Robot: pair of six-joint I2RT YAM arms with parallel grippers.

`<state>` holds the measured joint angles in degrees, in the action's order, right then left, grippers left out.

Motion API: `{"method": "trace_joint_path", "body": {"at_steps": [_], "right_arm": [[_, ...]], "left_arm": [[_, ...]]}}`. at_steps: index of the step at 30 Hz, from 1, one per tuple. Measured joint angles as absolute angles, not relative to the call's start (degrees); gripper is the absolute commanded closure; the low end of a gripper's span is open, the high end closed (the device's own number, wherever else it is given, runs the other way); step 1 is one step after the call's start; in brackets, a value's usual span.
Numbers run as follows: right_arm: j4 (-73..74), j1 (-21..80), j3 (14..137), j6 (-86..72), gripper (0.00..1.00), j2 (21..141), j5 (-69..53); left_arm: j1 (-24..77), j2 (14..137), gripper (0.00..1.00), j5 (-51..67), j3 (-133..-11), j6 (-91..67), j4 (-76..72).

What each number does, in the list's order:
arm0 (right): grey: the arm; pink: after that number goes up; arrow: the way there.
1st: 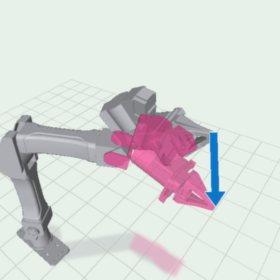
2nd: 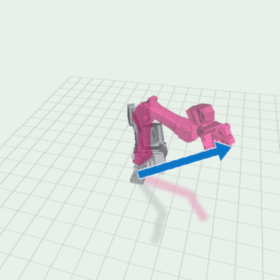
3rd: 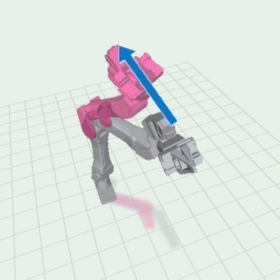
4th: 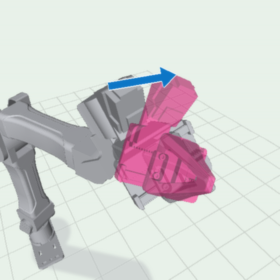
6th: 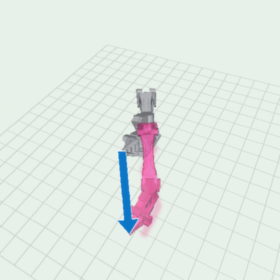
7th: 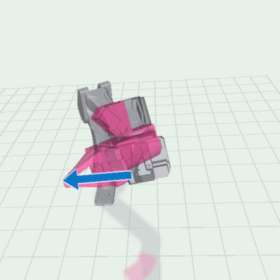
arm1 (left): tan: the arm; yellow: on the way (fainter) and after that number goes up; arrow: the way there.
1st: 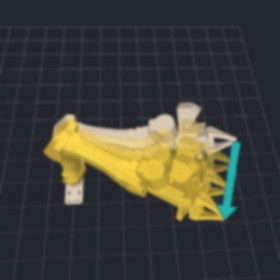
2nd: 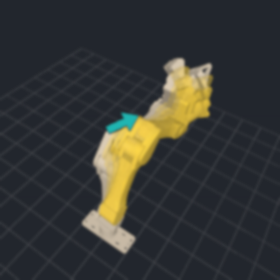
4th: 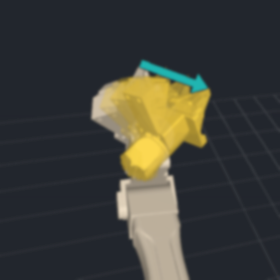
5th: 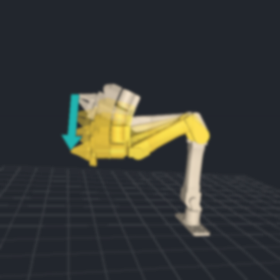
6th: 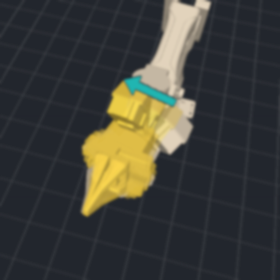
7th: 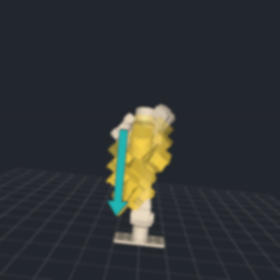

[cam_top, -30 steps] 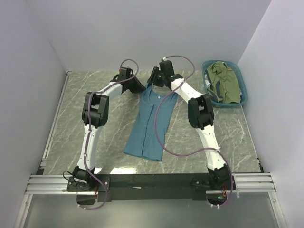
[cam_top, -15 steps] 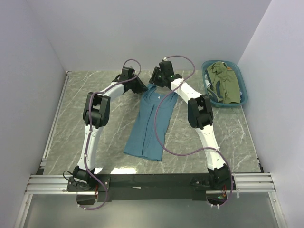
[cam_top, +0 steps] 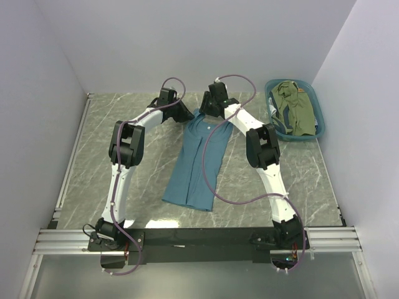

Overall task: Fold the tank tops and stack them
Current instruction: Fold the tank top

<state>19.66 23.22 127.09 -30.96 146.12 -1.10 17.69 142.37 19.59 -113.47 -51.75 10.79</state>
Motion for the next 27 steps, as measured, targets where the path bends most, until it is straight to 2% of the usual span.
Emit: {"method": "trace_joint_path", "body": {"at_steps": [4, 11, 21, 27], "right_arm": [[20.10, 23.22, 127.39, -31.00, 0.48, 146.12, -1.52], [20.60, 23.22, 129.16, -31.83, 0.64, 146.17, -3.77], [21.26, 22.98, 129.32, -32.53, 0.55, 146.74, -5.45], [22.13, 22.83, 129.60, -32.49, 0.60, 146.87, -5.48]], "left_arm": [[17.72, 142.37, 0.75, 19.70, -113.47, -51.72, 10.79], [17.72, 142.37, 0.72, 20.69, -113.86, -51.20, 11.09], [17.72, 142.37, 0.72, 21.80, -117.19, -50.22, 11.92], [17.72, 142.37, 0.71, 22.55, -117.56, -50.22, 11.92]]}}
